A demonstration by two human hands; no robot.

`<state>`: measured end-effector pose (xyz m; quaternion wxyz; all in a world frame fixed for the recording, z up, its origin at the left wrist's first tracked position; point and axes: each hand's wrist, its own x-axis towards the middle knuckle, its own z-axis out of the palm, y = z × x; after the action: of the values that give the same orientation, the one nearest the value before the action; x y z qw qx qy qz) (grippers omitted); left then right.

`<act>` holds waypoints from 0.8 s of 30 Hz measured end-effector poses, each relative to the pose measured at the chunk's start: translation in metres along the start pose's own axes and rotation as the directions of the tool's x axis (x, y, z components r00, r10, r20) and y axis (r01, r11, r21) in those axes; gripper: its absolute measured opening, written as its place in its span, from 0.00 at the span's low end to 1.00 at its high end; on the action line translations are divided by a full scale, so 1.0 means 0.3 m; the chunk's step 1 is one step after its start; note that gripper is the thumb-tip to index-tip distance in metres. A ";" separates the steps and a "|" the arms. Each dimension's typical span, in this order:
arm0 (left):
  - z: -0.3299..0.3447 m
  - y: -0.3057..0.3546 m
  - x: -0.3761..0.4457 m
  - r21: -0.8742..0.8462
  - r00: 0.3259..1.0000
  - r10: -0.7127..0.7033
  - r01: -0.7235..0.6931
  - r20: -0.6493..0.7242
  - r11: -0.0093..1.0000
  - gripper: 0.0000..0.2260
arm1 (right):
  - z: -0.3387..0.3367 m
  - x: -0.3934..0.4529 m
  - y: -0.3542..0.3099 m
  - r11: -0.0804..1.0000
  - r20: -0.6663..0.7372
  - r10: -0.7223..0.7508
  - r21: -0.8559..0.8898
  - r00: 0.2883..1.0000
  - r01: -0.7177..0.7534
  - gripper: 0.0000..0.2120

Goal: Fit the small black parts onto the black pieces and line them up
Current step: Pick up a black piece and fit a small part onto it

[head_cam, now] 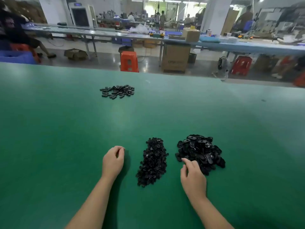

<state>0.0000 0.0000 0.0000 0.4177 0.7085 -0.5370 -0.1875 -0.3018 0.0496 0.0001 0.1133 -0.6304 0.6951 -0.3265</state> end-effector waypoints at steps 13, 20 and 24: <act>0.002 0.023 0.005 0.229 0.989 0.031 -0.064 0.144 0.971 0.04 | -0.012 0.005 -0.029 0.982 0.094 -0.065 -0.169 0.993 0.080 0.12; 0.013 0.031 0.006 0.342 0.988 0.061 -0.108 0.145 0.934 0.03 | -0.013 0.088 -0.063 0.927 0.257 0.165 -0.371 0.952 -0.060 0.22; 0.026 0.034 0.008 0.387 0.989 0.059 -0.107 0.134 0.916 0.04 | -0.019 0.114 -0.085 0.944 0.263 0.218 -0.301 0.940 -0.135 0.11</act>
<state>-0.0107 -0.0060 0.0040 0.2413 0.7420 -0.6173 -0.1003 -0.2907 0.0190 0.0284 0.1541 -0.6159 0.7637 -0.1167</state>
